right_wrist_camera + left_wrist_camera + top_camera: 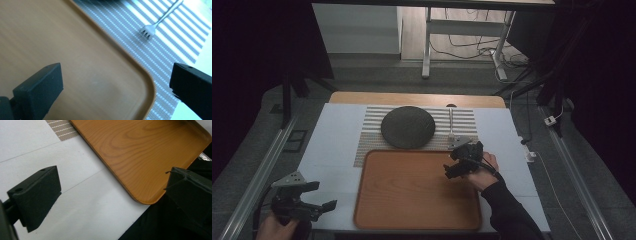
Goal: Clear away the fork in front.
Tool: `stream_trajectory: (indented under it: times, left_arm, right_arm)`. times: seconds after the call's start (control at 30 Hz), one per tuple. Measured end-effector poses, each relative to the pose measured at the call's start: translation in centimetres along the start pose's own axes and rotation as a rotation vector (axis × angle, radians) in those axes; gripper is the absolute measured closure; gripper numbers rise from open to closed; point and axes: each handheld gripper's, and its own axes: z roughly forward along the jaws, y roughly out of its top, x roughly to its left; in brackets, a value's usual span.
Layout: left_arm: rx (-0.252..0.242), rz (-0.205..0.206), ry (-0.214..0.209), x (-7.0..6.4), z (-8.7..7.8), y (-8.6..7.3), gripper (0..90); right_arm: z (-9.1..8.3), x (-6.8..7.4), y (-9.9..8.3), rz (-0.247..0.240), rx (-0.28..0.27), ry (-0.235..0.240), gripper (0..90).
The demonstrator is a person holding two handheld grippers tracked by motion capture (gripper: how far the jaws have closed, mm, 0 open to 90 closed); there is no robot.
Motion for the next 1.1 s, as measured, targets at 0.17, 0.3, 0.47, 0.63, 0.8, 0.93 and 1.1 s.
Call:
stream_trajectory:
  times: [0.17,0.3,0.47,0.63,0.8,0.93,1.1]
  left_arm:
    - [0.001,0.000,0.000,0.0,0.0,0.0,0.0]
    - [0.001,-0.002,-0.002,0.0,0.0,0.0,0.0]
    - [0.003,-0.002,-0.003,0.1,0.0,0.0,0.0]
    - [0.005,-0.002,-0.006,0.1,0.1,0.0,0.0]
    - [0.009,-0.004,-0.008,0.1,0.1,0.0,0.0]
    - [0.012,-0.003,-0.011,0.1,0.1,0.1,0.0]
    - [0.014,-0.004,-0.013,0.2,0.1,0.1,0.0]
  right_arm:
    - [1.0,-0.7,0.8,-0.013,0.004,-0.033,0.0]
    - [1.8,-1.3,1.5,-0.024,0.012,-0.061,0.0]
    - [3.0,-2.0,2.3,-0.029,0.026,-0.092,0.0]
    - [4.3,-2.9,2.8,-0.034,0.045,-0.125,0.0]
    - [5.8,-3.5,3.3,-0.068,0.077,-0.166,1.4]
    - [6.9,-3.8,3.7,-0.135,0.096,-0.203,11.5]
    - [7.9,-3.7,3.8,-0.219,0.118,-0.250,27.8]
